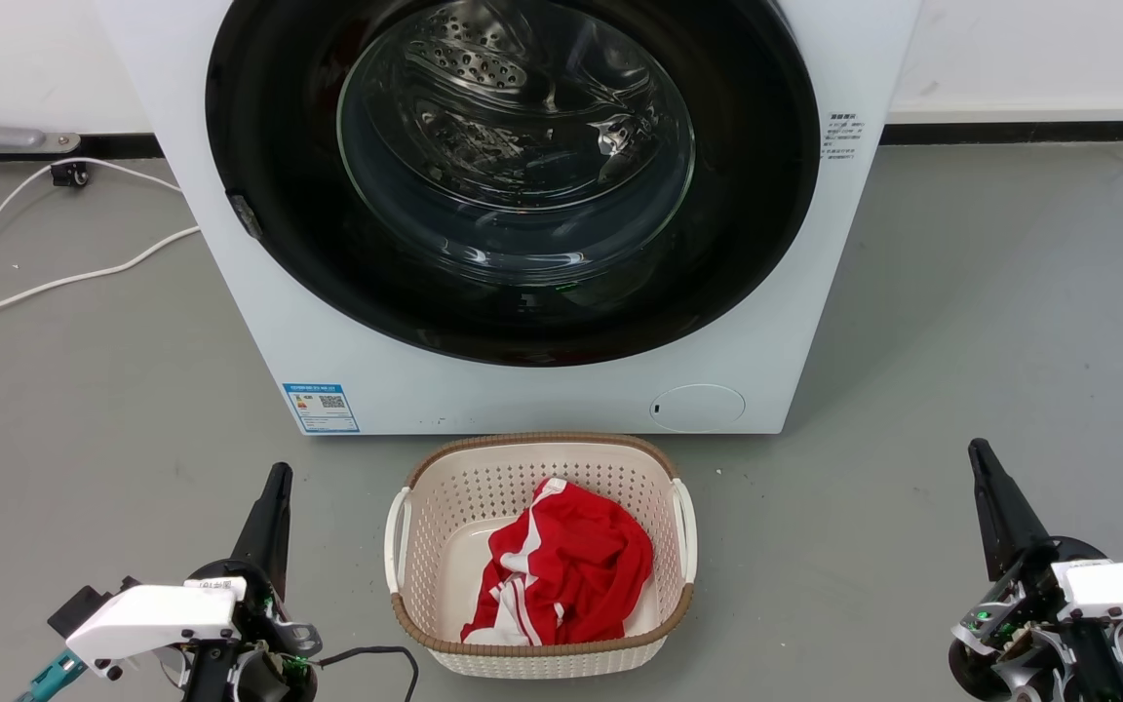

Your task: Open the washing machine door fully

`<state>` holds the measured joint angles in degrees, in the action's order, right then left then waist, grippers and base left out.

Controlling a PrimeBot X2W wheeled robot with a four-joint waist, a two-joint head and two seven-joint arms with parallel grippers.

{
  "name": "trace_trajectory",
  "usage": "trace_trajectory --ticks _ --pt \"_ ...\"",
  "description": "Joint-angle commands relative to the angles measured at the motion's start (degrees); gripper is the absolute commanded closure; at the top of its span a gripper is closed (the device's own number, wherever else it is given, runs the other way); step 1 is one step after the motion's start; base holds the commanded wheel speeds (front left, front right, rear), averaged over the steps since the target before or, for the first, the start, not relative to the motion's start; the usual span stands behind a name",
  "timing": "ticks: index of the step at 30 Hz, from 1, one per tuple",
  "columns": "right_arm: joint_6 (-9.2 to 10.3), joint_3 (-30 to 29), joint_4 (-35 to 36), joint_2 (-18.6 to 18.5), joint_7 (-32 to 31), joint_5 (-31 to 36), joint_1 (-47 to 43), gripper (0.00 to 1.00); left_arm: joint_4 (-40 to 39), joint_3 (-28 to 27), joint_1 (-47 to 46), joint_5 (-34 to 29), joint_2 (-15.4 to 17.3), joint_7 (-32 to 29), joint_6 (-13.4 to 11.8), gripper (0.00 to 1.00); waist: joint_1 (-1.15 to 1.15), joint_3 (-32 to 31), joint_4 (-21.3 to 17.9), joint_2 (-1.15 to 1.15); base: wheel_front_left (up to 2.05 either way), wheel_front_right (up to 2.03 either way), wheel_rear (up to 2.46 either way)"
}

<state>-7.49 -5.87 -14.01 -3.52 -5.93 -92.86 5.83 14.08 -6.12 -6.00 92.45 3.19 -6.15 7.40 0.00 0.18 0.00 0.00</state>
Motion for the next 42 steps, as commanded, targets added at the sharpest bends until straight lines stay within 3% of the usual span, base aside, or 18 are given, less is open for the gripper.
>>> trace_trajectory --ticks 1,25,26,35,42 --pt "0.0 -0.1 -0.07 0.17 -0.22 0.17 0.67 1.0 0.05 -0.19 -0.42 -0.18 -0.08 -0.21 0.17 1.0 0.0 0.0 0.0 0.0 0.0 0.0 0.0" --pt "0.0 -0.31 -0.08 0.32 -0.38 0.35 0.7 1.0 0.05 -0.32 -0.43 -0.32 -0.13 -0.22 0.17 1.0 0.0 0.0 0.0 0.0 0.0 0.0 0.0" --pt "0.0 -0.22 -0.02 0.13 -0.19 0.16 0.02 0.0 0.01 -0.09 0.0 -0.06 -0.1 -0.17 -0.01 0.0 0.0 0.0 0.0 0.0 0.0 0.0 0.0" --pt "0.0 0.54 0.79 0.26 1.91 1.72 -1.39 0.0 -0.17 1.96 0.04 -1.14 -0.25 1.96 -0.03 0.0 0.0 0.04 -0.04 0.0 0.0 0.0 0.0" --pt "0.0 1.1 2.31 0.29 3.82 6.7 -1.95 0.0 -2.04 2.34 -0.24 -5.64 -0.25 3.87 -0.01 0.0 0.0 0.12 -0.12 0.0 0.0 0.0 0.0"
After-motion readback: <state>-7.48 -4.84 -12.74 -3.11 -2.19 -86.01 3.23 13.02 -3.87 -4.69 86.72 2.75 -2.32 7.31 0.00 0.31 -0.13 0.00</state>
